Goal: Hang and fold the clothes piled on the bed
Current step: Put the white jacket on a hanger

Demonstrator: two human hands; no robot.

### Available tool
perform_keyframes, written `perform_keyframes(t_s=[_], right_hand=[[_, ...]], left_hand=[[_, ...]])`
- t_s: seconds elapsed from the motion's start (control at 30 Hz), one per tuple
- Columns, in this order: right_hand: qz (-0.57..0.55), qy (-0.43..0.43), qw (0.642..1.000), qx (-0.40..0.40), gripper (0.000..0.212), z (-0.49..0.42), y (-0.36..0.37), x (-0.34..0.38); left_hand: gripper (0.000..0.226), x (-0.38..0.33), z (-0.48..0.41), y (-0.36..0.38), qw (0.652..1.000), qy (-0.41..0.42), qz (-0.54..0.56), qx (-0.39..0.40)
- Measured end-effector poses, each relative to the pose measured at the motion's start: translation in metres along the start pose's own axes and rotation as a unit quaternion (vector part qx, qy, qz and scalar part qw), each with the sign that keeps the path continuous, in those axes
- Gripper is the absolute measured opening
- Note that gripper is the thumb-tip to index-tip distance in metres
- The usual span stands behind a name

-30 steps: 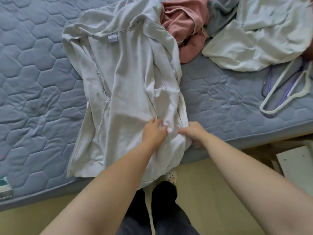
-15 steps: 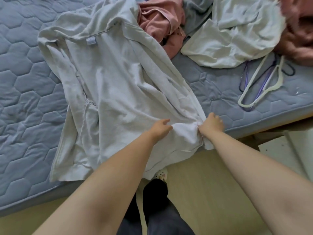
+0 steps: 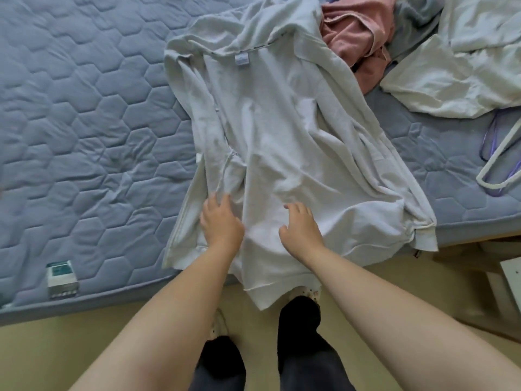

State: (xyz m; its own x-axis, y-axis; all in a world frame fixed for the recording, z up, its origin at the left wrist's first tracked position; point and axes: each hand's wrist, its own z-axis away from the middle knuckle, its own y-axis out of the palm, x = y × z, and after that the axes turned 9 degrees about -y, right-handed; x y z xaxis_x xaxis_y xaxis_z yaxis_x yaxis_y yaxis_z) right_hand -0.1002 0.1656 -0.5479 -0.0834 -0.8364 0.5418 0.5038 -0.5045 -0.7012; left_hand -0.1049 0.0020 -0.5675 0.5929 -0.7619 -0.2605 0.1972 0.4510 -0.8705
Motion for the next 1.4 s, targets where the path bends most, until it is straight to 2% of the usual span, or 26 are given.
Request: perform_keyframes(t_s=[0.07,0.13,0.2,0.27,0.33,0.37,0.43,0.5,0.53,0.6,0.63,0.7,0.8,0.83,0.9,0.93,0.97,1.03,1.07,1.1,1.2,1.23,1.27,1.33,1.37,1.4], right_hand=[[-0.018,-0.017,1.000,0.000,0.049,0.003,0.024,0.023],[-0.034,-0.022,0.999,0.005,0.047,0.006,0.048,0.042],[-0.059,-0.005,0.998,0.027,0.048,0.010,0.071,0.055],[-0.055,0.017,0.997,0.058,0.052,0.014,0.091,0.059],[0.008,0.026,0.996,0.086,0.061,0.016,0.105,0.060],[0.051,0.030,0.994,0.096,0.070,0.016,0.110,0.060],[0.130,0.057,0.983,0.112,0.091,0.014,0.118,0.062],[0.208,0.103,0.966,0.115,0.102,0.011,0.124,0.065],[0.254,0.116,0.955,0.102,0.097,0.011,0.126,0.067],[0.332,0.102,0.936,0.062,0.059,0.010,0.123,0.070],[0.348,0.088,0.932,0.055,0.042,0.010,0.119,0.073],[0.322,0.065,0.943,0.052,0.029,0.008,0.111,0.080],[0.128,0.072,0.989,0.031,0.013,0.004,0.097,0.101],[0.050,0.071,0.996,0.002,0.011,0.002,0.092,0.109],[-0.096,0.084,0.987,-0.097,0.020,-0.001,0.082,0.120],[-0.130,0.098,0.979,-0.127,0.022,-0.002,0.080,0.121],[-0.125,0.110,0.979,-0.121,0.019,-0.003,0.078,0.121],[0.051,0.137,0.989,0.012,0.017,0.000,0.086,0.115],[0.145,0.153,0.975,0.068,0.031,0.003,0.094,0.109],[0.206,0.146,0.963,0.093,0.039,0.006,0.101,0.107],[0.175,0.056,0.983,0.014,0.039,0.011,0.121,0.114],[0.166,0.026,0.985,0.038,0.042,0.011,0.127,0.116],[0.179,-0.003,0.978,0.109,0.049,0.011,0.134,0.115],[0.211,-0.025,0.925,0.314,0.059,0.011,0.143,0.112],[0.190,-0.023,0.910,0.368,0.056,0.008,0.146,0.108],[0.134,-0.003,0.925,0.356,0.050,0.004,0.145,0.106]], left_hand=[[0.071,0.039,-0.013,-0.004,0.995,-0.090,-0.004,0.040],[0.079,0.072,-0.023,-0.004,0.980,-0.143,0.058,0.128],[0.086,0.093,-0.027,-0.003,0.972,-0.137,0.082,0.173],[0.091,0.102,-0.028,-0.001,0.983,-0.092,0.003,0.159],[0.096,0.109,-0.031,-0.001,0.986,-0.069,-0.028,0.147],[0.097,0.112,-0.033,-0.001,0.985,-0.076,-0.005,0.155],[0.079,0.115,-0.038,-0.004,0.972,-0.096,0.095,0.192],[0.035,0.116,-0.036,-0.013,0.954,-0.079,0.173,0.230],[0.021,0.117,-0.033,-0.019,0.946,-0.075,0.201,0.241],[0.016,0.123,-0.028,-0.032,0.931,-0.081,0.247,0.254],[0.016,0.129,-0.028,-0.038,0.931,-0.082,0.256,0.247],[0.018,0.143,-0.030,-0.053,0.944,-0.089,0.252,0.196],[0.026,0.159,-0.038,-0.076,0.944,-0.172,0.276,0.058],[0.026,0.163,-0.041,-0.085,0.940,-0.197,0.279,0.011],[0.025,0.172,-0.047,-0.104,0.941,-0.218,0.250,-0.072],[0.024,0.178,-0.050,-0.112,0.945,-0.213,0.225,-0.104],[0.024,0.184,-0.053,-0.120,0.955,-0.196,0.189,-0.121],[0.023,0.195,-0.056,-0.127,0.985,-0.129,0.067,-0.093],[0.022,0.198,-0.056,-0.125,0.994,-0.093,0.010,-0.061],[0.022,0.199,-0.055,-0.121,0.997,-0.067,-0.021,-0.033],[0.027,0.193,-0.048,-0.110,0.999,-0.035,-0.010,0.009],[0.031,0.190,-0.044,-0.106,0.999,-0.026,-0.001,0.020],[0.036,0.187,-0.040,-0.103,0.999,-0.009,0.004,0.031],[0.044,0.182,-0.033,-0.097,0.996,0.065,-0.011,0.053],[0.048,0.180,-0.031,-0.093,0.989,0.124,-0.036,0.076],[0.053,0.176,-0.027,-0.088,0.975,0.180,-0.059,0.117]])
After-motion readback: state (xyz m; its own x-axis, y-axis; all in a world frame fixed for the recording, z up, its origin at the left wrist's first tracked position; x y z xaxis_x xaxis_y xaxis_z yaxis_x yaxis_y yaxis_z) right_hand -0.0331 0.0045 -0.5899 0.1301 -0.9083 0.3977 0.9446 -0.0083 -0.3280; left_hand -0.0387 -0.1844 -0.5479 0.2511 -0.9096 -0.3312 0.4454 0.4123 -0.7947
